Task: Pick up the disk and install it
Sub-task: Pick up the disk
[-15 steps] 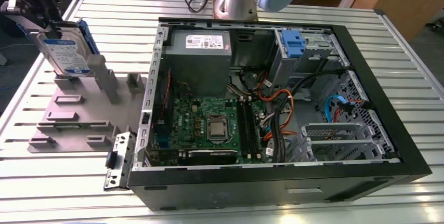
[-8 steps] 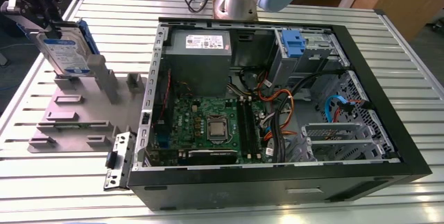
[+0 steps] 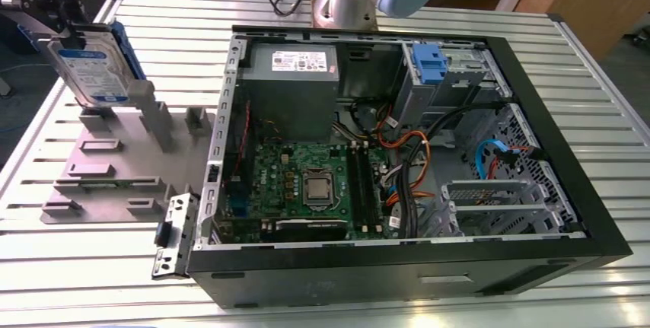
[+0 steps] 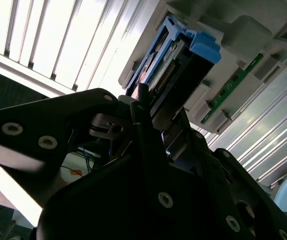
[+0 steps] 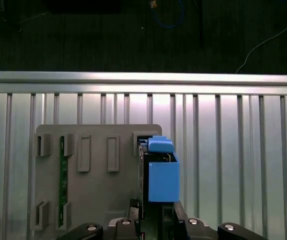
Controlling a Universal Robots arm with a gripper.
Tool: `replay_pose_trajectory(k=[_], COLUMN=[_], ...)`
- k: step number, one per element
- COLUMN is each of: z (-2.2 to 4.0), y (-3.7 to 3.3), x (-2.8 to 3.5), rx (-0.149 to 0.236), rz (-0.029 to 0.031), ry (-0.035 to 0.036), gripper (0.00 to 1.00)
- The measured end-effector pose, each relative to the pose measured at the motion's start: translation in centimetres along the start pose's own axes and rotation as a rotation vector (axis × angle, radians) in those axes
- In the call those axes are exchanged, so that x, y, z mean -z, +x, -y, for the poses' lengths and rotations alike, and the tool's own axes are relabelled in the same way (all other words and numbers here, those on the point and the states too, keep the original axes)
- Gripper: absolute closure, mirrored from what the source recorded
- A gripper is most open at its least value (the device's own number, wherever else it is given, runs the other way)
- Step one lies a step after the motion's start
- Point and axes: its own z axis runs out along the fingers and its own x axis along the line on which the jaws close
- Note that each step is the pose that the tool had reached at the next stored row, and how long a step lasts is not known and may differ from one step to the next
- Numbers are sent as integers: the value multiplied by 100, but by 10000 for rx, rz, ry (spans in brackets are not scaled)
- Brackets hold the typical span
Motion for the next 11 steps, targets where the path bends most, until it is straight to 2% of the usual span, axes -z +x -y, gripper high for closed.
replay_pose_trajectory(k=[2, 3, 5, 11], z=[-2, -3, -5, -6], y=[-2, -4, -6, -7], x=[43, 90, 120, 137], rx=[0, 0, -1, -1], rz=[0, 0, 0, 0], ry=[1, 0, 0, 1], gripper=[65, 65, 65, 65])
